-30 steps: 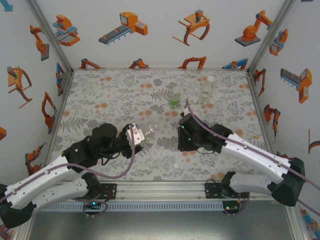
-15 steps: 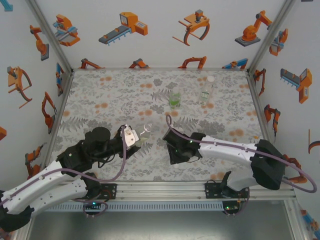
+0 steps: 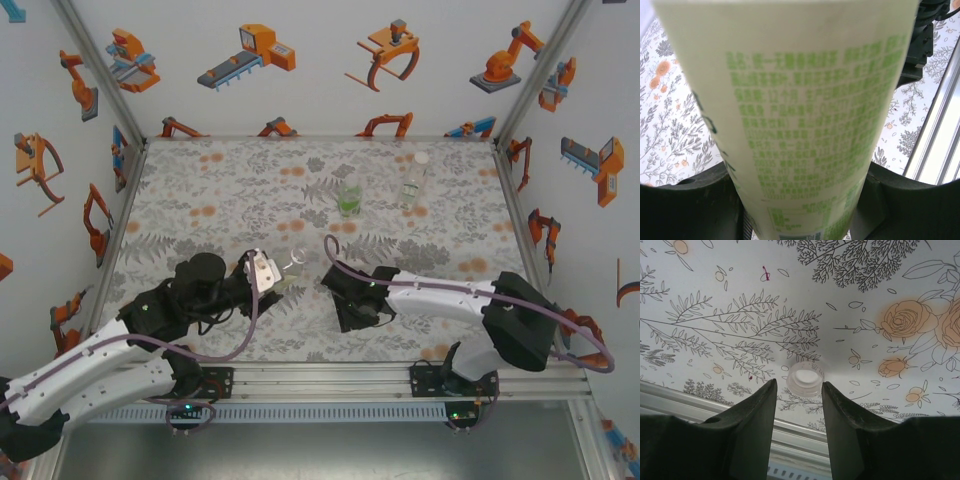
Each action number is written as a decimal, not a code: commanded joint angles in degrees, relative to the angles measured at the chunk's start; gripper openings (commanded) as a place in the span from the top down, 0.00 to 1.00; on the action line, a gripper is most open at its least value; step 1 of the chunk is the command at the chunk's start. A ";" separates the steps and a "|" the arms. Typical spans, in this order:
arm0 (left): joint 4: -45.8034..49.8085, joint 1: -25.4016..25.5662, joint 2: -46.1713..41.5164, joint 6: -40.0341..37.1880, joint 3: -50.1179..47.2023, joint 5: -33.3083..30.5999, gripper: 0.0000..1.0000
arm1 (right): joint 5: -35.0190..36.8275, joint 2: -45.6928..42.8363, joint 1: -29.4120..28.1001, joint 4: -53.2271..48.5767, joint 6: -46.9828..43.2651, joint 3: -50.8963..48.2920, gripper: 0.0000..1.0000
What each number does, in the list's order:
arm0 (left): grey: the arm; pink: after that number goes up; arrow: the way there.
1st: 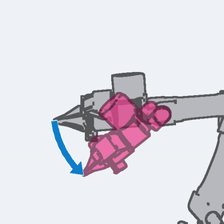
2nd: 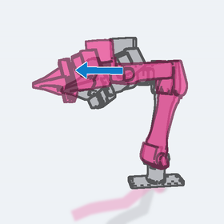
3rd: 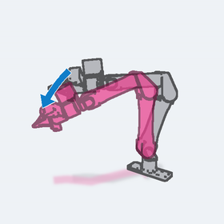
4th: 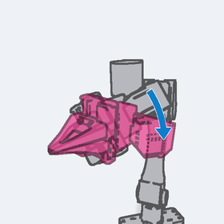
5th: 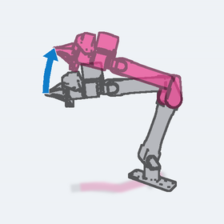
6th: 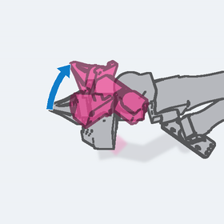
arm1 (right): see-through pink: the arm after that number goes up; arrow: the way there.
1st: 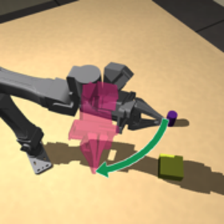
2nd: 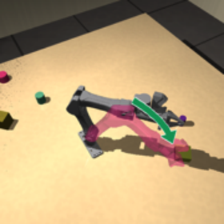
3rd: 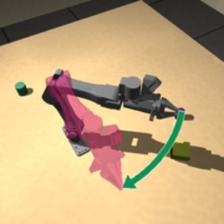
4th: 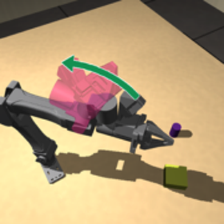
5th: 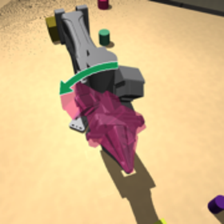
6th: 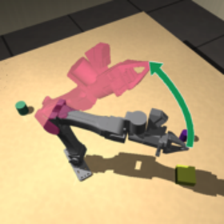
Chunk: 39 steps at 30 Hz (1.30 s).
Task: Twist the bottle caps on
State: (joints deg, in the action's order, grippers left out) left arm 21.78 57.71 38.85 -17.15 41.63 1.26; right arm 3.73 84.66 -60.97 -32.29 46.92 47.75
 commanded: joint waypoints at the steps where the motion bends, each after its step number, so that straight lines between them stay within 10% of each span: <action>1: -2.02 0.01 0.32 0.36 0.01 0.70 1.00 | 0.93 1.24 -0.41 -1.06 -0.35 1.29 0.58; 39: -1.39 -0.06 -0.27 0.89 -0.27 0.49 1.00 | -0.44 3.46 -0.55 -0.39 -1.02 1.99 0.56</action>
State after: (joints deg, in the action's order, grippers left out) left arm 21.43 57.71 39.11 -17.12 41.60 1.30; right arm 3.62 87.15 -61.23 -32.73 45.45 50.54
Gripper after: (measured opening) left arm 0.565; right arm 0.447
